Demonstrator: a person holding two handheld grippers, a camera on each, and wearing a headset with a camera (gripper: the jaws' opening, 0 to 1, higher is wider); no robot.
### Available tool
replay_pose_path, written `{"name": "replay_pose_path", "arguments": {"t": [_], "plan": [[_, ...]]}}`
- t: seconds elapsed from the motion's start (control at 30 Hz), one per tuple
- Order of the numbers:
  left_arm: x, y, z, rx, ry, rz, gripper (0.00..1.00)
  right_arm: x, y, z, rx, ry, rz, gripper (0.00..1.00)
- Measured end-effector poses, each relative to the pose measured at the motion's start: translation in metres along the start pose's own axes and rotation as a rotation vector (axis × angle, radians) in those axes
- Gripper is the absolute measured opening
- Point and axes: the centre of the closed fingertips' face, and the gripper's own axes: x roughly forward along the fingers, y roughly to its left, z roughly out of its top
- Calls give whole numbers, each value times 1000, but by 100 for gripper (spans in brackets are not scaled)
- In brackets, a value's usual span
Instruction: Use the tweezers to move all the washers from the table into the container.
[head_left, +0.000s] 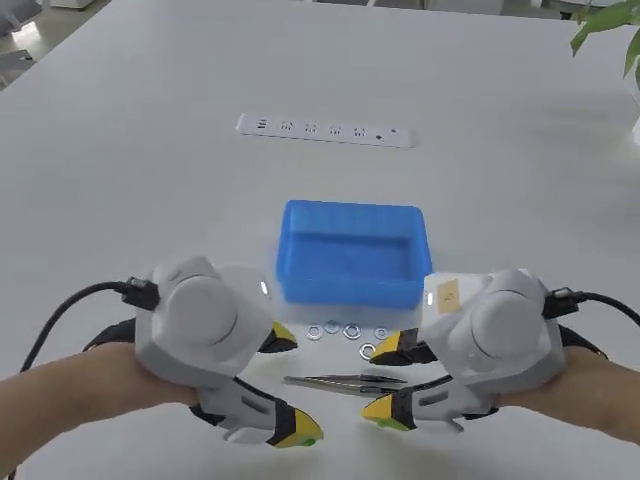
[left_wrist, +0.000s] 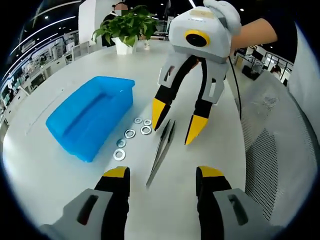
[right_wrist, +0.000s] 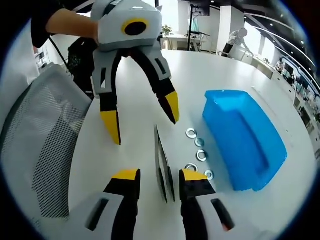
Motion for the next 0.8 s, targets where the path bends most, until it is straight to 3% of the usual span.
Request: {"name": "replay_pose_path", "arguments": {"t": [0.2,0.23,0.27,0.47,0.57,0.63,0.8], "plan": [[7,-2,-6,46,51,-33,52,3,2,-11,-101,90,14,28],[8,-2,-8,59,66,-36,51,4,2,-10,-101,80,3,27],[8,0,-5,99,53,-31,50,3,1,-9,-99,82,4,27],[9,5,-6,127,73,-12,40,4,3,-9,-111,87,1,20],[11,0,-4,134,70,-38,36,5,6,-9,-134,98,5,16],[12,-2,-4,170,72,-44,32,5,6,-9,-136,99,5,15],[13,5,-3,147,84,-15,15,4,1,-9,-110,96,1,11]]}}
